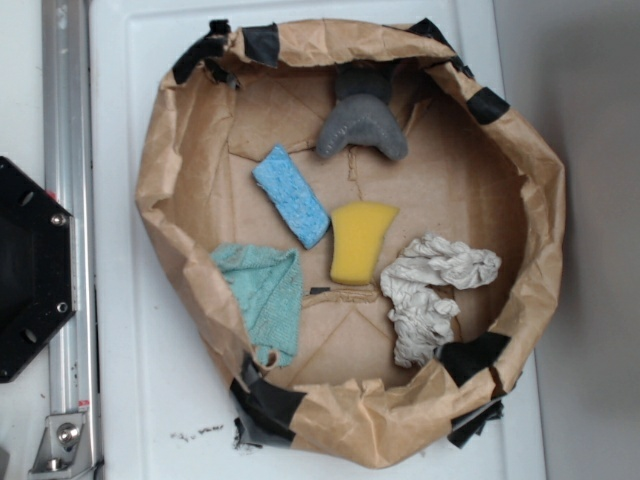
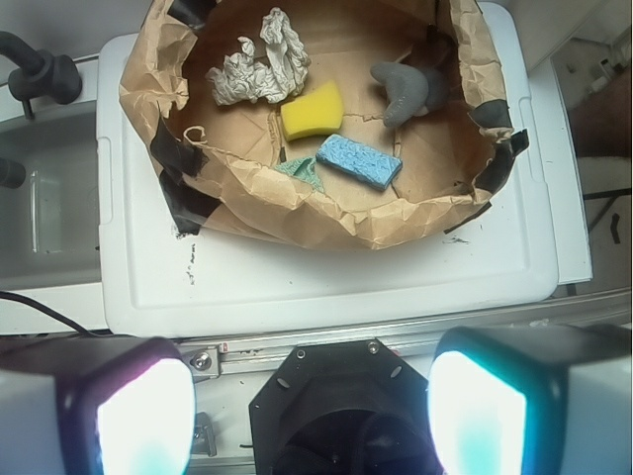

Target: Grab the white paper.

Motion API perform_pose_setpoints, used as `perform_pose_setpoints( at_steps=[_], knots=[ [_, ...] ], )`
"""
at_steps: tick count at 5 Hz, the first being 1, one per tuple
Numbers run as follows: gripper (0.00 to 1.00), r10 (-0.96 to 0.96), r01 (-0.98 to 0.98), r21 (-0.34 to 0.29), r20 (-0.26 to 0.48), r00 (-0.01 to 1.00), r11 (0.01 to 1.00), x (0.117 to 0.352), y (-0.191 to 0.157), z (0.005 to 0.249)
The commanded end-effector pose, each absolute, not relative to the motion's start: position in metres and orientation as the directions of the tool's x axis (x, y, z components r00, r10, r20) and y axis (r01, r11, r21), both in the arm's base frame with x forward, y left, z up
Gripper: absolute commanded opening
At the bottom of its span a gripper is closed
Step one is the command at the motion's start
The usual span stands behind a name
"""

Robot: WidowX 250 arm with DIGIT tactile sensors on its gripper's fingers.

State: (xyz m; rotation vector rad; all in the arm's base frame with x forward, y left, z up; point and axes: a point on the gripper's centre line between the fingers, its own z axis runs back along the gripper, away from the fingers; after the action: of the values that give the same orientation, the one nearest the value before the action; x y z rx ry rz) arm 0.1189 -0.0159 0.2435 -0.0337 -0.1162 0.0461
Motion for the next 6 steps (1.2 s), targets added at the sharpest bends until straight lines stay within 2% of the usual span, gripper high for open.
perform_pose_setpoints(
  at_steps=[1, 2, 3, 4, 5, 6],
  knots=[
    [1.0, 0.048, -0.044, -0.036, 0.115, 0.992, 0.998, 0.119, -0.016, 0.243],
    [1.0, 0.136, -0.141, 0.031, 0.122, 0.983, 0.99, 0.168, 0.008, 0.223],
    [1.0, 0.122, -0.123, 0.001, 0.154, 0.981, 0.992, 0.208, 0.005, 0.217],
    [1.0, 0.096, -0.095, -0.01, 0.149, 0.984, 0.995, 0.238, 0.007, 0.188],
    [1.0, 0.017, -0.02, 0.021, 0.163, 0.986, 1.0, 0.251, 0.004, 0.154],
    [1.0, 0.146, -0.101, -0.173, 0.272, 0.951, 0.98, 0.279, 0.0, 0.122]
  ],
)
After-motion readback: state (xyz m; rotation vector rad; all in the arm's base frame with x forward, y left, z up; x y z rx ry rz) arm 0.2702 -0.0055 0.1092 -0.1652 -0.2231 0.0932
